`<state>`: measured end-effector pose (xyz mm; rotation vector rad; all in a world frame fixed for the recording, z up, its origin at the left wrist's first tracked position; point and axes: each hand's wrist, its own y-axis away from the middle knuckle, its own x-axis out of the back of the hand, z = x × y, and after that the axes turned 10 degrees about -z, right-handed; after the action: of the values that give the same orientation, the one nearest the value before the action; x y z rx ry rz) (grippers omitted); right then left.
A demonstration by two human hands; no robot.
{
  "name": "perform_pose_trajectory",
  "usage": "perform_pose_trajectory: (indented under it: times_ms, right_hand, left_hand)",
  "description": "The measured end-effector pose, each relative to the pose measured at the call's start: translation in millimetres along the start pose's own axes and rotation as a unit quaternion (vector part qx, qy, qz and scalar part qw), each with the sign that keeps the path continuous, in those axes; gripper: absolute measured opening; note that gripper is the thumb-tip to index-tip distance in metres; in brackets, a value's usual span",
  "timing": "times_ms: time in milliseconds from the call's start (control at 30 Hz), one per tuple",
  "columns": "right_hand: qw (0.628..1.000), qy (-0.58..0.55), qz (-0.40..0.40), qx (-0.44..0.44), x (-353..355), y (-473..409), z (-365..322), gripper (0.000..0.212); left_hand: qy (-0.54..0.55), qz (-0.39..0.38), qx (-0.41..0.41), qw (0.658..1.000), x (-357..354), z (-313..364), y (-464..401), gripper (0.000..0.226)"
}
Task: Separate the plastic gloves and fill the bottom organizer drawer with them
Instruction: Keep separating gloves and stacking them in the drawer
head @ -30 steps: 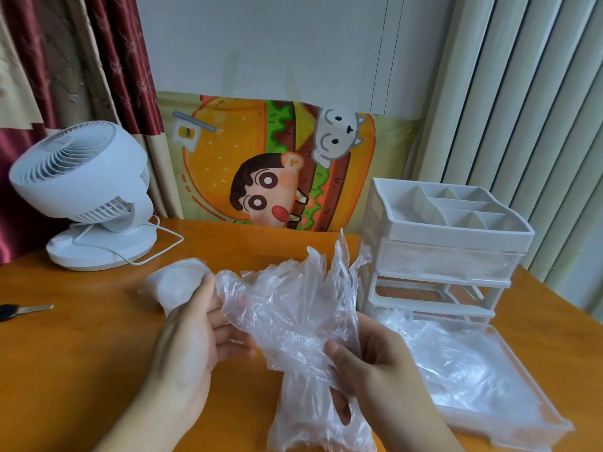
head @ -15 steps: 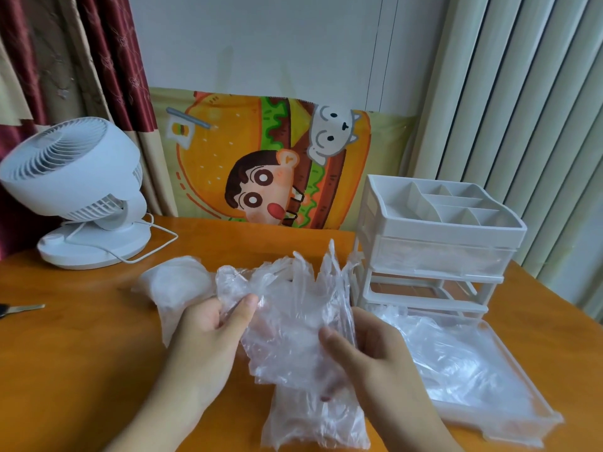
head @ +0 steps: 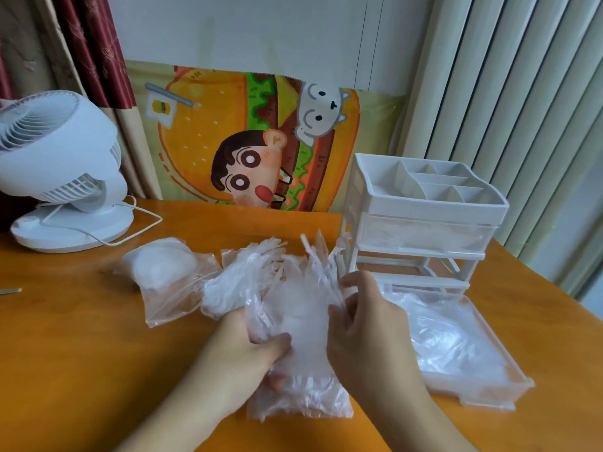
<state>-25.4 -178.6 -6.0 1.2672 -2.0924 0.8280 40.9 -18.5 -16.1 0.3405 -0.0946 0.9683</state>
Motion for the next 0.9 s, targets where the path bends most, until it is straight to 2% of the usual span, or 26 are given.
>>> perform_pose_trajectory:
  times_ms: [133,367,400,467,500,600,700,767,800,867,900]
  right_hand:
    - [0.983,0.173,-0.053,0.029,-3,7,-3,0.044]
    - [0.957,0.260,-0.108,0.066,-3,12,-8,0.063]
    - [0.955,0.263,-0.107,0.086,-3,13,-10,0.061]
    - [0.954,0.250,-0.108,0.127,-6,15,-15,0.039]
    - [0.953,0.237,-0.129,0.135,-9,16,-17,0.032]
    - [0.928,0.241,-0.263,0.108,-19,18,-15,0.057]
    - [0.915,0.240,-0.309,0.096,-20,16,-10,0.071]
    - [0.923,0.220,-0.302,0.090,-21,15,-8,0.065]
    - [0.929,0.218,-0.286,0.087,-23,15,-6,0.054]
    - [0.941,0.208,-0.253,0.086,-26,13,-6,0.027]
    - [0.946,0.202,-0.241,0.079,-27,12,-4,0.021]
  left_hand:
    - [-0.083,0.002,0.019,0.996,-3,-4,0,0.026]
    - [-0.178,0.037,0.015,0.983,16,4,3,0.032]
    - [-0.184,0.034,0.022,0.982,15,4,2,0.037]
    - [-0.190,0.024,0.029,0.981,12,2,2,0.039]
    - [-0.181,0.022,0.021,0.983,10,1,2,0.034]
    - [-0.103,0.009,-0.005,0.995,15,0,1,0.018]
    - [0.027,-0.012,-0.008,1.000,24,7,0,0.039]
    - [0.096,-0.032,-0.010,0.995,29,11,0,0.050]
    - [0.111,-0.030,-0.010,0.993,31,12,0,0.053]
    - [0.090,0.009,-0.013,0.996,37,10,-3,0.045]
    - [0.052,0.045,-0.014,0.997,40,8,-5,0.038]
